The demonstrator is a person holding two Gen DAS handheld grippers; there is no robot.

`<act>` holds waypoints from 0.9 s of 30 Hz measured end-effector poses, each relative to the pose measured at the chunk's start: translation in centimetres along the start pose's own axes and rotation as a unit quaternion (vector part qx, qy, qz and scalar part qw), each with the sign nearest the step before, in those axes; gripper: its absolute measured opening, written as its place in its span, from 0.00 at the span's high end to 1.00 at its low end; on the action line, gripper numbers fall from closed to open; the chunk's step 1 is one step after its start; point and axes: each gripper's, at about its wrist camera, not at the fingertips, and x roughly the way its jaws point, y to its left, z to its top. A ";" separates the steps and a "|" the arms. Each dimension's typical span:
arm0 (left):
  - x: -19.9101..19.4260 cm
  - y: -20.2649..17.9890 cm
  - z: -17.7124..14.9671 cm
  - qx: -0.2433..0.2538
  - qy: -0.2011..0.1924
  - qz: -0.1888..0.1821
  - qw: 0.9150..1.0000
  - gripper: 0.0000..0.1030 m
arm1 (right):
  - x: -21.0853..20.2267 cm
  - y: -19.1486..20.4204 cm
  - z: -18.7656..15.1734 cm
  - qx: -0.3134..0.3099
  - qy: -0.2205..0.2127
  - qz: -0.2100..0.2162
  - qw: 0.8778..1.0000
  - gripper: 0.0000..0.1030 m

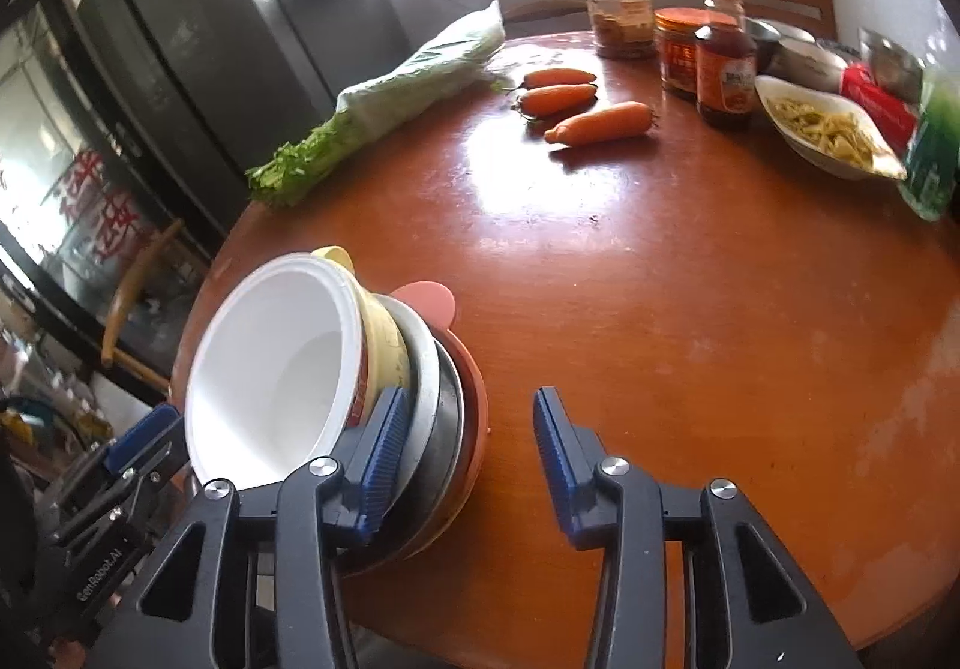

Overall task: Organize plates and bowls
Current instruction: 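Lift the bowl stack with the left tool and lower it onto the metal tray, then open the left tool and pull it back from the stacked dishes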

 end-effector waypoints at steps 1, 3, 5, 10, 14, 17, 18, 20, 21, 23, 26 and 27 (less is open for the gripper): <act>-0.2 0.2 -0.1 -0.003 -0.004 0.000 1.000 0.58 | -0.1 0.0 0.0 0.000 0.001 -0.002 1.000 0.51; -0.5 0.6 -0.1 -0.011 -0.006 -0.008 1.000 0.51 | -0.4 0.2 -0.2 -0.008 -0.002 -0.008 1.000 0.49; -1.2 0.9 0.0 -0.024 -0.015 -0.029 0.999 0.49 | -0.8 0.4 -0.4 -0.011 -0.008 -0.013 1.000 0.49; -2.5 1.2 0.3 -0.032 -0.024 -0.028 0.999 0.41 | -2.6 1.1 -1.2 -0.030 -0.031 -0.051 0.998 0.48; -3.5 0.9 0.0 -0.034 -0.025 -0.040 0.998 0.41 | -5.1 1.7 -2.1 -0.037 -0.058 -0.071 0.995 0.47; -4.6 0.3 -0.2 -0.023 -0.037 -0.034 0.998 0.41 | -6.4 2.6 -2.9 -0.043 -0.068 -0.078 0.994 0.43; -5.0 -0.1 -0.3 -0.013 -0.046 -0.025 0.999 0.41 | -6.9 3.0 -3.3 -0.046 -0.072 -0.074 0.994 0.43; -6.1 -1.0 -0.5 0.013 -0.070 -0.002 0.997 0.41 | -7.5 3.7 -3.7 -0.054 -0.075 -0.074 0.993 0.43; -6.7 -1.6 -0.7 0.029 -0.084 0.015 0.996 0.41 | -7.8 3.9 -3.9 -0.056 -0.079 -0.073 0.993 0.43; -7.7 -2.4 -1.0 0.049 -0.104 0.049 0.992 0.41 | -8.3 4.4 -4.5 -0.060 -0.082 -0.070 0.992 0.43; -8.9 -3.1 -1.5 0.053 -0.118 0.049 0.990 0.41 | -9.0 4.7 -5.3 -0.058 -0.086 -0.063 0.993 0.43; -9.1 -3.1 -1.7 0.049 -0.115 0.036 0.991 0.41 | -9.1 4.8 -5.4 -0.058 -0.087 -0.061 0.993 0.43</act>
